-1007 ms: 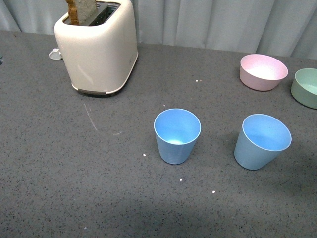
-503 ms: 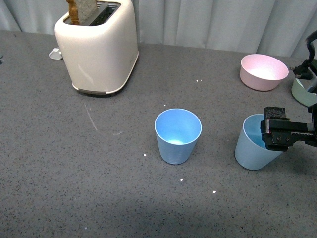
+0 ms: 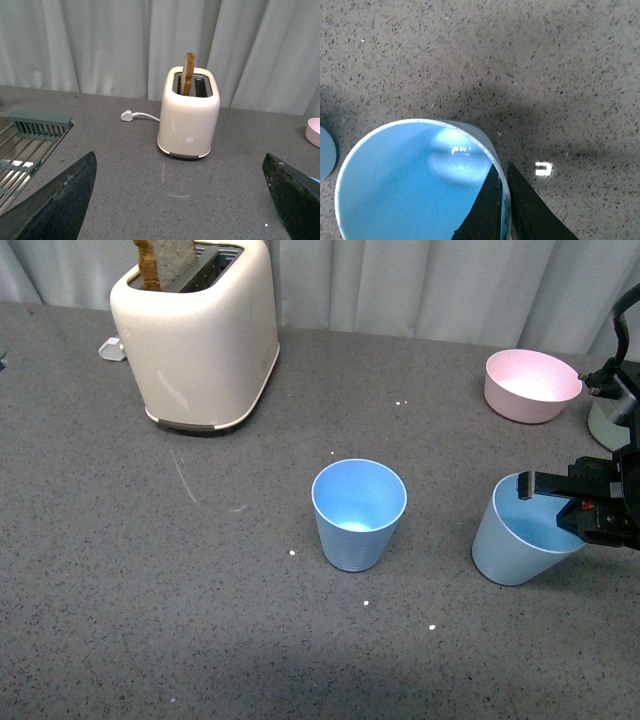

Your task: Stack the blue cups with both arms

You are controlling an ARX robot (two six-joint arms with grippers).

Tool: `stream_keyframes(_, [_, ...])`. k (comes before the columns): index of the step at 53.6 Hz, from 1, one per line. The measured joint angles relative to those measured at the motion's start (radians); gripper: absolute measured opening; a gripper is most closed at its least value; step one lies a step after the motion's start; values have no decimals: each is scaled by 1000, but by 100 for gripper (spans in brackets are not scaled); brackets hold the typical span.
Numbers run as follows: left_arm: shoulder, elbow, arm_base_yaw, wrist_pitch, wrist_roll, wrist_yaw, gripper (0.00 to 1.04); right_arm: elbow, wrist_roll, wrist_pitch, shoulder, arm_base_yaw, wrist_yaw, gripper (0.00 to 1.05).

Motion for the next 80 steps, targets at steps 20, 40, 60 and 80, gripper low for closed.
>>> stream_keyframes(20, [0, 0, 0, 0, 0, 0, 98, 108, 45, -88, -198, 97, -177, 1])
stream_keyframes(40, [0, 0, 0, 0, 0, 0, 98, 144, 67, -123, -145, 237, -150, 1])
stream_keyframes(60, [0, 0, 0, 0, 0, 0, 98, 151, 88, -119, -118, 257, -140, 5])
stream_keyframes(80, [0, 0, 0, 0, 0, 0, 98, 107, 32, -12, -180, 257, -38, 67])
